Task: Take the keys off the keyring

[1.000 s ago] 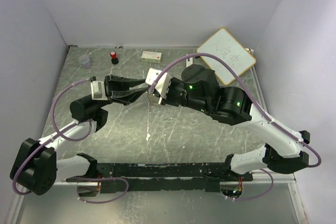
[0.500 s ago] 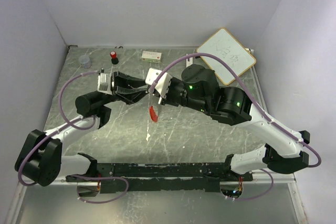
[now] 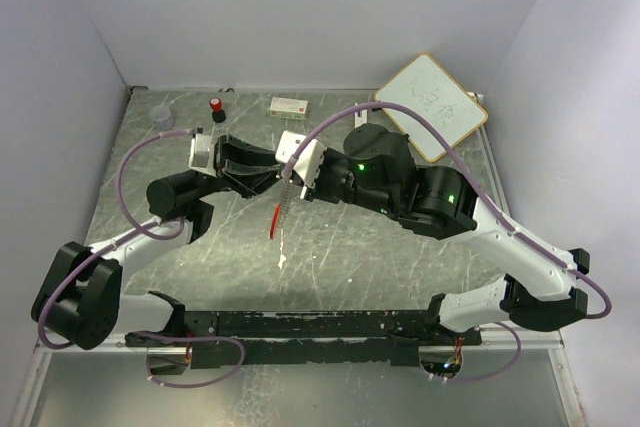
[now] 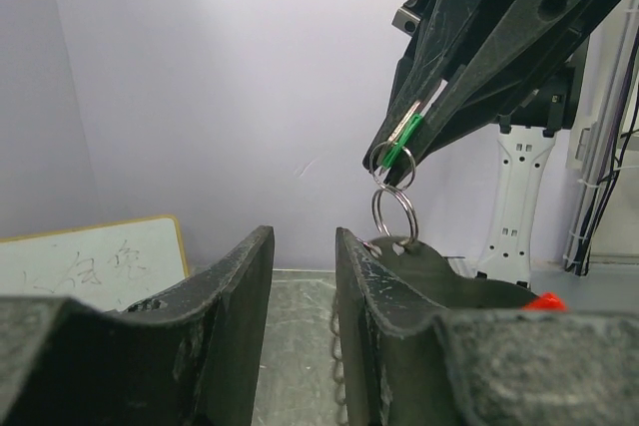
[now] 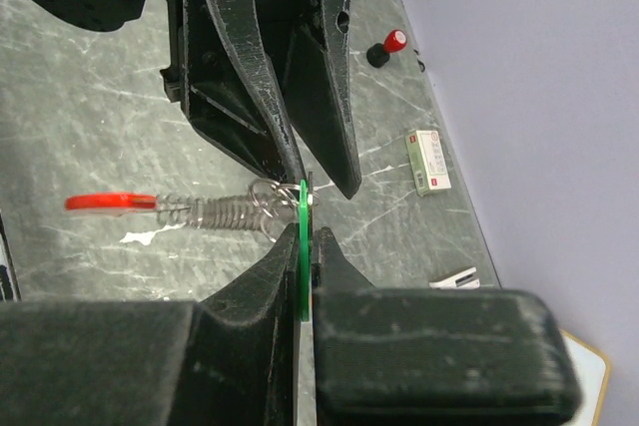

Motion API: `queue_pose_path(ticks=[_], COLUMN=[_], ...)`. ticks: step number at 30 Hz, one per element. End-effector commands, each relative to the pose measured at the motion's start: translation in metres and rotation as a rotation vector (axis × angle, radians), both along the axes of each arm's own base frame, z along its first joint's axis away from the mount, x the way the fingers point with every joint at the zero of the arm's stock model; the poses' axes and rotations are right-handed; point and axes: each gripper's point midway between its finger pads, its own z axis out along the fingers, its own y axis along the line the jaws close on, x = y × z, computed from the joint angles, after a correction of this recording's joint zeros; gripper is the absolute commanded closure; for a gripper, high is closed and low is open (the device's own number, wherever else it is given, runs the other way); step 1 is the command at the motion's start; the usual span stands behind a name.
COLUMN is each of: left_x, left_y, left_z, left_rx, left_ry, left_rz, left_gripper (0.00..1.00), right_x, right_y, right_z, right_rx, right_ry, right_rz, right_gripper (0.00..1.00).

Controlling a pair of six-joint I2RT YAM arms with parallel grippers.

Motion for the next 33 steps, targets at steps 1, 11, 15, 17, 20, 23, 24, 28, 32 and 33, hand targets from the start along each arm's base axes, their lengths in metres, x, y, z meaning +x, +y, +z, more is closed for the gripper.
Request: queue_pose_path(ticks=[1,11,15,17,20,23,24,28,32,33], left_x=[-0.034,-0.048,-0.051,-0.051,-0.051,-0.051,-0.052,-0.053,-0.055,-0.056], left_y=[0.021,0.023,0.022,0.021,0.02,0.019,0.019,0.018,0.014,0.014], left_z=[0.045,0.052,0.051,0.05,0.05,0.05,0.051,0.051,0.048,0.048], left_rx=[-0.142,-0.127,-0.119,-0.118,-0.116,-0.118,-0.119,-0.12,-0.112,-0.113], left_ry=[-0.277,-0.322,-0.322,-0.319,-0.312,-0.312,-0.313,-0.31,-0.302,-0.303], left_rz=[0.019,-0.005,-0.024,-0.033,-0.046,-0.049,-0.051,-0.059,-0.078,-0.08], left_gripper=[0.59,0.59,0.58,0.58,0.58,0.58,0.58,0.58,0.58,0.58], right_x=[0.0,-0.001,-0.002,-0.002,-0.003,-0.003,-0.003,-0.002,0.0,0.0], right_y=[0.0,0.001,0.001,0.002,0.003,0.003,0.003,0.003,0.004,0.004], right_z=[0.014,0.015,0.016,0.016,0.015,0.014,0.014,0.015,0.016,0.016], right_rx=[0.049,0.053,0.057,0.057,0.056,0.055,0.053,0.058,0.061,0.062], right_ry=[-0.024,-0.023,-0.019,-0.018,-0.014,-0.014,-0.014,-0.022,-0.029,-0.03], right_rz=[0.001,0.009,0.014,0.019,0.023,0.022,0.022,0.017,0.015,0.012], right_gripper=[1.0,1.0,1.0,1.0,1.0,1.0,1.0,1.0,1.0,1.0])
